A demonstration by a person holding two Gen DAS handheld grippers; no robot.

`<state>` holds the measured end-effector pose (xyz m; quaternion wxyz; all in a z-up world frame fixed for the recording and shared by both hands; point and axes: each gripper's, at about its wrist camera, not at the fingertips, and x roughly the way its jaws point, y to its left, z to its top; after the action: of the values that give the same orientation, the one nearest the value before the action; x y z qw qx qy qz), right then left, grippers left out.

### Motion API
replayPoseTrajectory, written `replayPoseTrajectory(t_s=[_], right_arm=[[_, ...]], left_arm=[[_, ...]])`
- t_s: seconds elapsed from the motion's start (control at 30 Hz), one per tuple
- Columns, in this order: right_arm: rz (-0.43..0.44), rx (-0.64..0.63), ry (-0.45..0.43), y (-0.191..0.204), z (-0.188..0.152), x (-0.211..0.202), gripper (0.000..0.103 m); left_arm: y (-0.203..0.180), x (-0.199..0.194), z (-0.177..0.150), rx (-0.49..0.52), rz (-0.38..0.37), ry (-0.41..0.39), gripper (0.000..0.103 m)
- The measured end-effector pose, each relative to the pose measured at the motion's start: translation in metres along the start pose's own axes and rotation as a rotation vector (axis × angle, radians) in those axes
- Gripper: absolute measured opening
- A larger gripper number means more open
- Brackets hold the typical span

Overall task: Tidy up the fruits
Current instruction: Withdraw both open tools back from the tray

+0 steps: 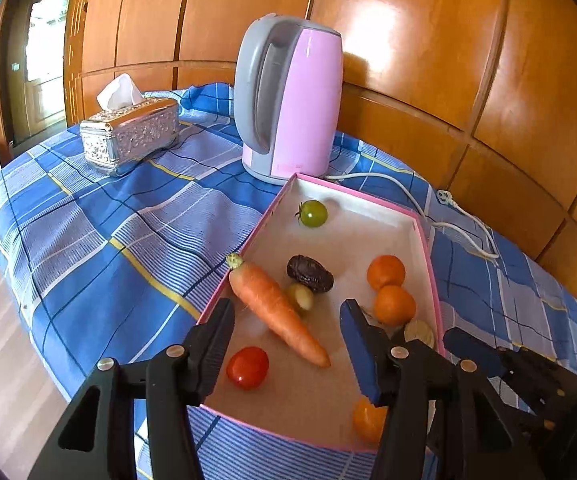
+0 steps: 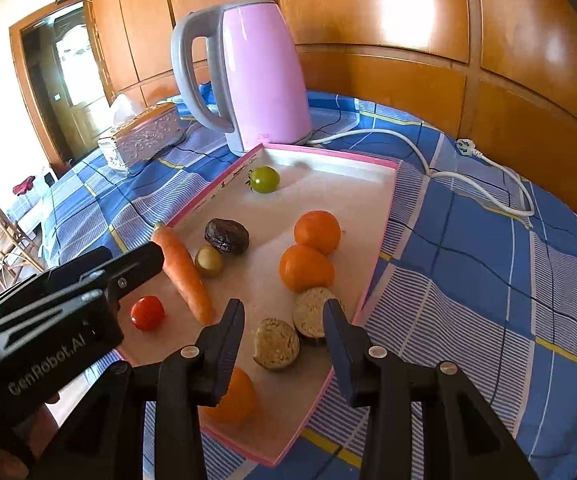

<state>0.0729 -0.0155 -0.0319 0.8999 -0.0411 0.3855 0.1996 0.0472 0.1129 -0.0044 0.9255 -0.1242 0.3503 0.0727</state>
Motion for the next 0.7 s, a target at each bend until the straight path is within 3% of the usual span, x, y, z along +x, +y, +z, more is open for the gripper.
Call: replayPoseTrajectory(t_s=[0.3,0.7], right_arm=[[-0.061,0.002,-0.042,0.001,-0.007,-0.017,0.042],[-0.137,0.095,-0.054,-0.017,-0.025,-0.035,0.045]], left_arm=[[-0.003,-0.017,-0.010,0.023,0.018,-0.033,0.058],[-0.005,-0.033,-0.025,0.040,0.034,-0.048,0.072]])
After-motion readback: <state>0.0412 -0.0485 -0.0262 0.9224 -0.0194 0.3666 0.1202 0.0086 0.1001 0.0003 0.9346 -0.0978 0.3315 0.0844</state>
